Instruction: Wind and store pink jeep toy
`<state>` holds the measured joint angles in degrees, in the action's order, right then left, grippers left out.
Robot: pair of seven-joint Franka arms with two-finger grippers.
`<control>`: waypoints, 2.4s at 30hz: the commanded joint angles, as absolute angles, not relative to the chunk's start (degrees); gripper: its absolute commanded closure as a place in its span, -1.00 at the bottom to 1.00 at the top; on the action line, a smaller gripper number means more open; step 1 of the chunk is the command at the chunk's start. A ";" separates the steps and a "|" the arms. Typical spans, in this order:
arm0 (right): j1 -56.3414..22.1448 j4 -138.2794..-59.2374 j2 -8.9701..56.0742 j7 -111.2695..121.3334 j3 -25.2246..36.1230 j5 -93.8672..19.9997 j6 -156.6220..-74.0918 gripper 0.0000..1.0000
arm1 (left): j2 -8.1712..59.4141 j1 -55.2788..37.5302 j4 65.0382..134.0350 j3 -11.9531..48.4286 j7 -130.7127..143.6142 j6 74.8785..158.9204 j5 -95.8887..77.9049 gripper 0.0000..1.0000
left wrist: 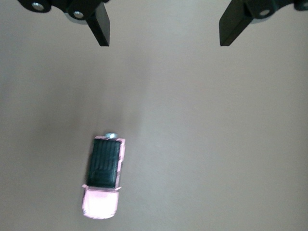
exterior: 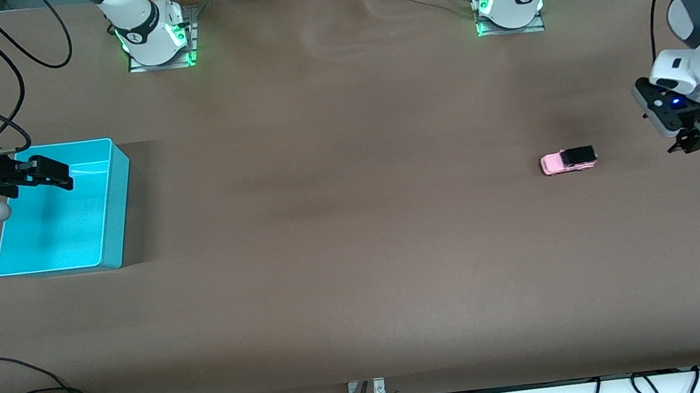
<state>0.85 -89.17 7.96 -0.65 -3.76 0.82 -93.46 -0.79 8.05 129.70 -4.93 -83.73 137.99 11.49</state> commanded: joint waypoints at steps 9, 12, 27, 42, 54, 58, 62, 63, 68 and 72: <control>1.32 -88.68 8.00 -0.88 -4.13 0.00 -93.34 -1.00 | -4.57 8.26 124.55 0.79 -83.14 132.63 11.52 -1.00; 1.32 -88.68 8.00 -0.88 -4.13 0.00 -93.34 -1.00 | -4.39 8.17 122.79 0.88 -82.97 130.78 9.50 -1.00; 1.32 -88.68 8.00 -0.88 -4.04 0.00 -93.34 -1.00 | -3.96 6.42 116.63 1.32 -62.86 119.90 4.04 -1.00; 1.32 -88.68 8.00 -0.88 -4.04 0.00 -93.34 -1.00 | 3.24 5.10 101.88 3.52 -44.31 101.35 3.96 -1.00; 1.32 -88.68 8.00 -0.88 -4.04 0.00 -93.34 -1.00 | 5.36 3.52 97.12 5.97 -24.19 93.52 3.96 -1.00; 1.32 -88.68 8.00 -0.88 -4.13 0.00 -93.34 -1.00 | 5.36 3.17 96.68 6.77 -19.52 91.32 4.13 -1.00; 1.41 -88.68 8.00 -0.88 -4.13 -0.09 -93.34 -1.00 | 5.71 3.25 95.63 6.68 -18.81 91.06 4.22 -1.00; 1.32 -88.68 8.00 -0.88 -4.13 -0.09 -93.34 -1.00 | 5.63 3.25 95.45 6.68 -18.03 90.97 4.22 -1.00; 1.32 -88.68 8.00 -0.88 -4.13 -0.09 -93.34 -1.00 | 4.13 5.53 91.77 5.72 -13.80 88.43 3.69 -1.00; 1.32 -88.68 8.00 -0.88 -4.04 -0.09 -93.34 -1.00 | 4.04 7.38 87.63 5.71 -13.62 85.61 2.38 -1.00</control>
<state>0.85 -89.17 7.96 -0.65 -3.75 0.82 -93.46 4.31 4.92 93.74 5.94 -14.77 90.03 4.80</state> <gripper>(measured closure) 0.000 0.000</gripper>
